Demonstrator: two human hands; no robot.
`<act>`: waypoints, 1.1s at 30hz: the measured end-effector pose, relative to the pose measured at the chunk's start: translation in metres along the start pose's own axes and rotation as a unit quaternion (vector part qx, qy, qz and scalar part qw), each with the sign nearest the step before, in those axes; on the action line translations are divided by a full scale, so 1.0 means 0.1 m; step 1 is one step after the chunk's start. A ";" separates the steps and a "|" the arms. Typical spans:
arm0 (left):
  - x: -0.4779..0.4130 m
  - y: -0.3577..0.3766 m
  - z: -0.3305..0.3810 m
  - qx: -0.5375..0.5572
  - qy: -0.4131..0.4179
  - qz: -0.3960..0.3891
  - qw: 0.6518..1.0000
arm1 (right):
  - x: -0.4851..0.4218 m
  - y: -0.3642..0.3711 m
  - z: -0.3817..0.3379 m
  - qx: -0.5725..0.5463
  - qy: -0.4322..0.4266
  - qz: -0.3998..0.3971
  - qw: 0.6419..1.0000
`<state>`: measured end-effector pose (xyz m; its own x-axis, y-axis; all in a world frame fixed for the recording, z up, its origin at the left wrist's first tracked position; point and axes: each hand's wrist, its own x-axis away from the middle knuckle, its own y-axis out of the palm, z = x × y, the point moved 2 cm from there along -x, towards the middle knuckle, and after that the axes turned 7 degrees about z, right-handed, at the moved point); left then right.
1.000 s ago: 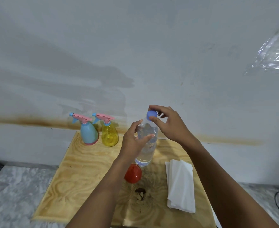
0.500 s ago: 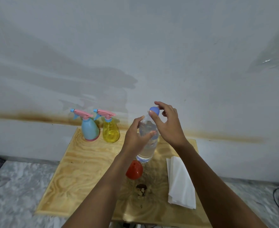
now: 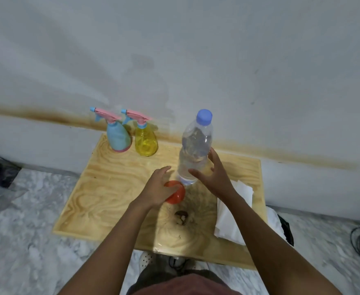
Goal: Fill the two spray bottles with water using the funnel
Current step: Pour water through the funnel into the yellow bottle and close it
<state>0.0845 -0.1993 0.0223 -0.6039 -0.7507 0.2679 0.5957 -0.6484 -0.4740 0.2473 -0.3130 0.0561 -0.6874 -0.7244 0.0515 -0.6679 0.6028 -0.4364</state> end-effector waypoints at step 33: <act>-1.15 0.09 -0.10 -0.091 0.017 0.175 0.980 | -0.65 -0.06 -0.24 -0.049 -0.015 0.189 0.981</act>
<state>0.1544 -0.1176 -0.0210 -0.3993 -0.9161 0.0355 0.6672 -0.3169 -0.6741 0.2887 -0.2613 0.0768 -0.8837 -0.4512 -0.1242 -0.3916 0.8583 -0.3316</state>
